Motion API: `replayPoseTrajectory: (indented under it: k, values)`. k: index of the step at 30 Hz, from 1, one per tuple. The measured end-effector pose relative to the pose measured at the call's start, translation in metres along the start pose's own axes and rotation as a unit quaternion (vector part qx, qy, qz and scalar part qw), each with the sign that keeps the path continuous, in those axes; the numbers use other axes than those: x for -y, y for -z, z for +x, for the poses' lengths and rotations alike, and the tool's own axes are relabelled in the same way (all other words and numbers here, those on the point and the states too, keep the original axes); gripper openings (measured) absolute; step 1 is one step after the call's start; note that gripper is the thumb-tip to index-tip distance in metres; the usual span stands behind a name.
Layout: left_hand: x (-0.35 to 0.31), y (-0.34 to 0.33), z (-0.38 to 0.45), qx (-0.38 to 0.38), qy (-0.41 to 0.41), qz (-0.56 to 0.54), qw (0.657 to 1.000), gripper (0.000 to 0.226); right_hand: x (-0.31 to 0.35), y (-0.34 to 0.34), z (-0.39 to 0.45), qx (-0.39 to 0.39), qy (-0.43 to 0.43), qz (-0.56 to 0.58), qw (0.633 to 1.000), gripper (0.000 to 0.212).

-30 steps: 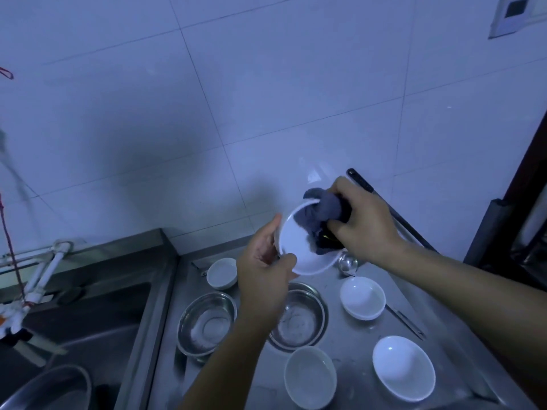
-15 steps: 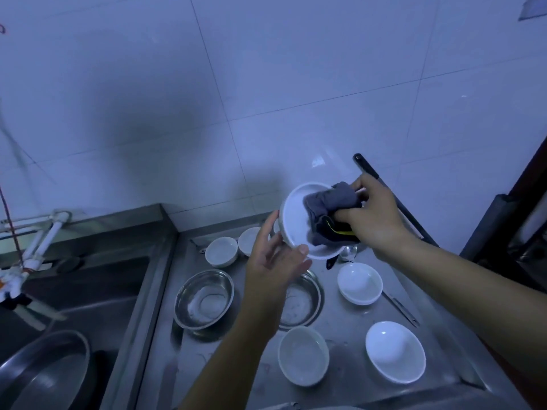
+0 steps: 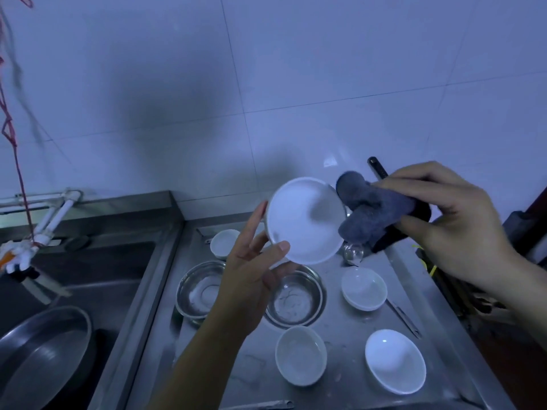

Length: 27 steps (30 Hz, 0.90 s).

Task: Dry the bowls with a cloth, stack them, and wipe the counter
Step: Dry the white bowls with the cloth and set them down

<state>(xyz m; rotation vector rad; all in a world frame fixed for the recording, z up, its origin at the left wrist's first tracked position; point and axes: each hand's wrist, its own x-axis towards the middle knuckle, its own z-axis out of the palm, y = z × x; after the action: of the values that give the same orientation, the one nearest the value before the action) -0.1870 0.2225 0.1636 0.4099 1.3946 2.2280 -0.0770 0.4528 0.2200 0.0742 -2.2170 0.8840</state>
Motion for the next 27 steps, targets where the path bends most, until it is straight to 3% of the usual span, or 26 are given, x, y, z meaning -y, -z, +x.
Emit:
replayPoseTrajectory:
  k: [3,5,7,10,13,15,16,18,20,24,27]
  values:
    - [-0.002,-0.01,-0.001,0.034,-0.002,0.027,0.999,0.067,0.009,-0.011,0.003,-0.03,0.175,-0.109,0.978,0.037]
    - [0.0,-0.022,-0.005,0.037,-0.005,0.043,0.998,0.064,0.009,-0.035,-0.002,-0.051,0.223,-0.199,0.953,0.032]
    - [0.003,-0.031,-0.01,0.005,-0.017,0.069,0.997,0.064,0.005,-0.057,-0.012,-0.056,0.203,-0.25,0.945,0.031]
    - [0.006,-0.029,-0.012,-0.054,-0.049,0.103,0.992,0.068,0.003,-0.071,-0.025,-0.012,0.125,-0.232,0.965,0.034]
    - [0.008,-0.027,-0.015,-0.068,-0.082,0.144,0.984,0.066,0.012,-0.073,-0.03,0.057,0.009,-0.13,0.99,0.042]
    - [0.009,-0.03,-0.017,-0.067,-0.105,0.175,0.977,0.068,0.017,-0.073,-0.026,0.045,-0.106,0.014,0.993,0.034]
    - [0.009,-0.031,-0.018,-0.065,-0.108,0.181,0.975,0.068,0.019,-0.072,-0.023,0.028,-0.165,0.124,0.978,0.03]
    - [0.005,-0.03,-0.016,-0.056,-0.095,0.167,0.98,0.068,0.028,-0.07,-0.016,-0.005,-0.253,0.336,0.907,0.026]
    - [-0.002,-0.026,-0.014,-0.042,-0.071,0.137,0.987,0.068,0.035,-0.067,-0.013,0.002,-0.245,0.411,0.878,0.029]
    - [-0.013,-0.02,-0.013,0.011,-0.024,0.096,0.995,0.074,0.026,-0.059,-0.002,0.104,-0.118,0.246,0.956,0.047]
    - [-0.015,-0.017,-0.014,0.009,-0.002,0.042,0.999,0.074,0.015,-0.054,0.002,0.182,-0.044,0.154,0.97,0.053]
